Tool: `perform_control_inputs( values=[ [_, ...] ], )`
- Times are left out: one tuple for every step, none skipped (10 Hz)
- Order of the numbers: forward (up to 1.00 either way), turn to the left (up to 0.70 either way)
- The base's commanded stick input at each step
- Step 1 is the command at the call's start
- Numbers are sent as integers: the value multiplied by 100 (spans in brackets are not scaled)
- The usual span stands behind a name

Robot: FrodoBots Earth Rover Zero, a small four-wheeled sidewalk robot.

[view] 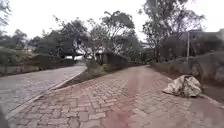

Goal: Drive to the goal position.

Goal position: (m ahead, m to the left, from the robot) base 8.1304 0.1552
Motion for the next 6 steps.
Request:
perform_control_inputs(
  values=[
    [70,-34],
    [70,-34],
    [70,-35],
    [70,-34],
    [70,0],
    [70,0]
  ],
)
